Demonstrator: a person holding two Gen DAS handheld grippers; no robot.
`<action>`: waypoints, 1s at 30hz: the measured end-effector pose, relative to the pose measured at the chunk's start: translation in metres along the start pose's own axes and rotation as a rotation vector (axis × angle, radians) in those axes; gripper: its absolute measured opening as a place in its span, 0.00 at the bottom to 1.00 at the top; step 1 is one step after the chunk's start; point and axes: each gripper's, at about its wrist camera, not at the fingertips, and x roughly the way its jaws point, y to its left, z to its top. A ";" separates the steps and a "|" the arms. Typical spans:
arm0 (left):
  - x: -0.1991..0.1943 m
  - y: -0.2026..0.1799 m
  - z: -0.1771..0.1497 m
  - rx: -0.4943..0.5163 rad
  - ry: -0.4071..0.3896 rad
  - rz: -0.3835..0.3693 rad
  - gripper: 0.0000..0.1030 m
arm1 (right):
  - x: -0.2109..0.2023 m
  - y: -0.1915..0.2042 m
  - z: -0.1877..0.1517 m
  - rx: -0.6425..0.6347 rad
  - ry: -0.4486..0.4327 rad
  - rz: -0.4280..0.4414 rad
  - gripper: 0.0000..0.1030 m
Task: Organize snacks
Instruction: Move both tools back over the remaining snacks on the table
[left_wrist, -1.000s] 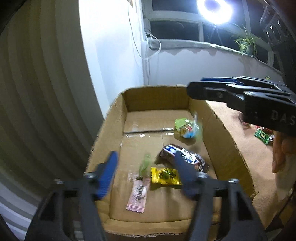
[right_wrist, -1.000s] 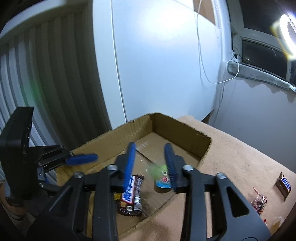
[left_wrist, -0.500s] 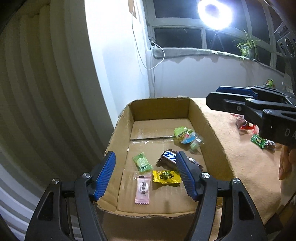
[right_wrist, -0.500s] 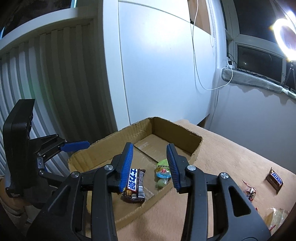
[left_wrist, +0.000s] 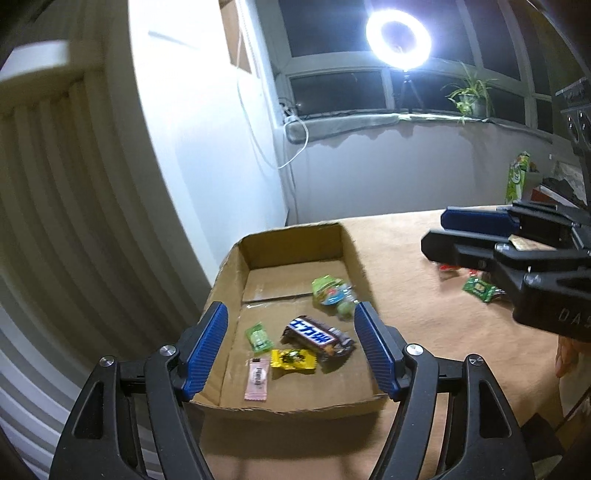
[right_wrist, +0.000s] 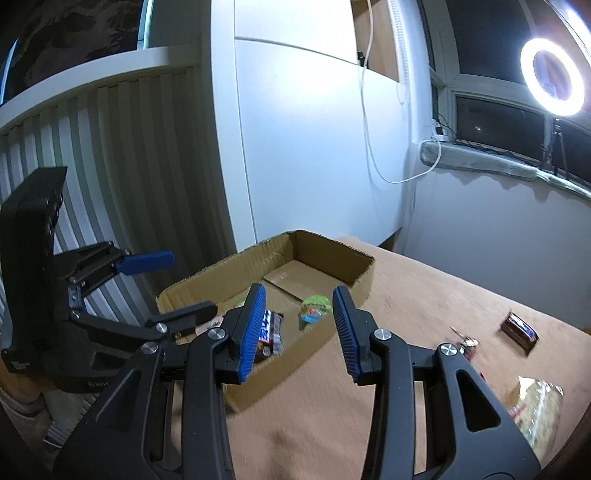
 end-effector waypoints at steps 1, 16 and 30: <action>-0.003 -0.004 0.002 0.007 -0.005 0.000 0.69 | -0.005 -0.002 -0.002 0.005 -0.002 -0.004 0.39; -0.024 -0.068 0.019 0.129 -0.030 -0.027 0.69 | -0.071 -0.048 -0.042 0.100 -0.033 -0.070 0.42; -0.002 -0.135 0.017 0.221 0.032 -0.126 0.70 | -0.104 -0.116 -0.102 0.238 0.020 -0.165 0.43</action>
